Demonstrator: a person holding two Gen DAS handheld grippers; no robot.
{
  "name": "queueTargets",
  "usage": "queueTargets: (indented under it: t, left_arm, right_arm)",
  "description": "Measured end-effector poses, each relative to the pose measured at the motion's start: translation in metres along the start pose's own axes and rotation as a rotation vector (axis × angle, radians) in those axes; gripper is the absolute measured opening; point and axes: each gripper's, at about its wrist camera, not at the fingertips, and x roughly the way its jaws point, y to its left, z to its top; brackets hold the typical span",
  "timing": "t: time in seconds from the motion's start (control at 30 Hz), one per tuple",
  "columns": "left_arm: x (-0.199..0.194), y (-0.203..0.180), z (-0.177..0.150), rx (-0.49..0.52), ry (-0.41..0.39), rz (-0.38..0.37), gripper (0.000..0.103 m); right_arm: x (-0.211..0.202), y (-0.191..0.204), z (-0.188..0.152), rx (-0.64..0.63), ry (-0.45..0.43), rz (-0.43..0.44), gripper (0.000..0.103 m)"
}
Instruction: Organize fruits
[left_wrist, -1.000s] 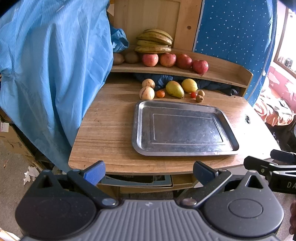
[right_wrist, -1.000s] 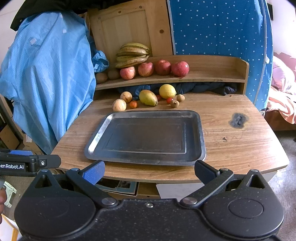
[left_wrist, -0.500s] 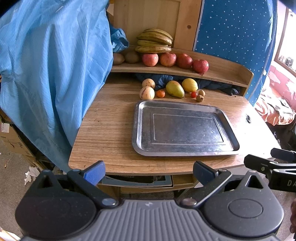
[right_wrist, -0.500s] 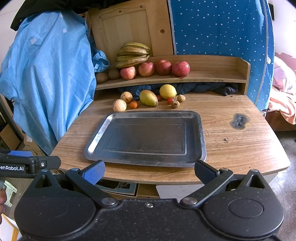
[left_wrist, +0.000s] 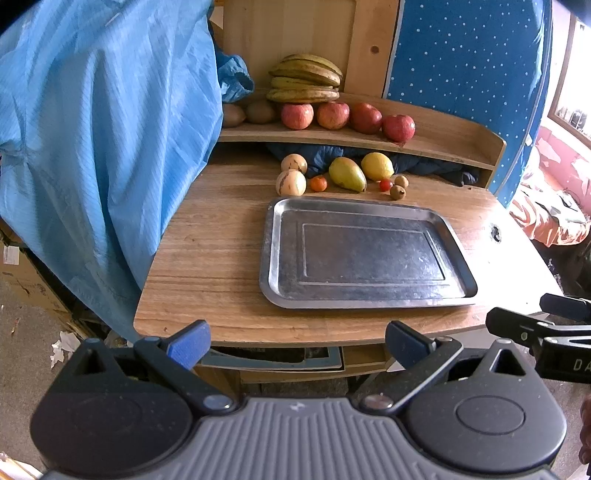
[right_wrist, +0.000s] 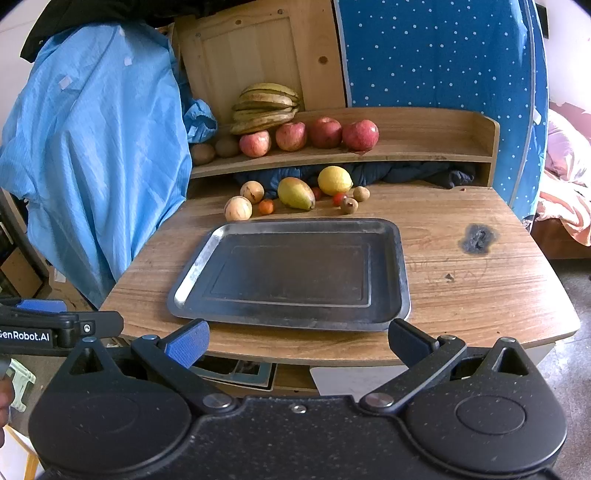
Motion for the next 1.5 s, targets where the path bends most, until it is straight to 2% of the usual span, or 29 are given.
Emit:
queueTargets:
  t: [0.43, 0.97, 1.27, 1.5]
  left_arm:
    - [0.011, -0.015, 0.0, -0.018, 0.029, 0.021, 0.103]
    - [0.028, -0.036, 0.008, -0.079, 0.07, 0.068, 0.103]
    - [0.041, -0.027, 0.03, -0.117, 0.08, 0.076, 0.103]
    - [0.068, -0.009, 0.057, -0.106, 0.069, 0.058, 0.103]
  right_arm:
    - [0.007, -0.013, -0.002, -0.012, 0.03, 0.011, 0.103]
    - [0.029, -0.045, 0.007, -0.045, 0.068, 0.081, 0.103]
    - [0.04, -0.051, 0.018, -0.046, 0.073, 0.109, 0.103]
    - [0.059, -0.048, 0.034, -0.019, 0.063, 0.099, 0.103]
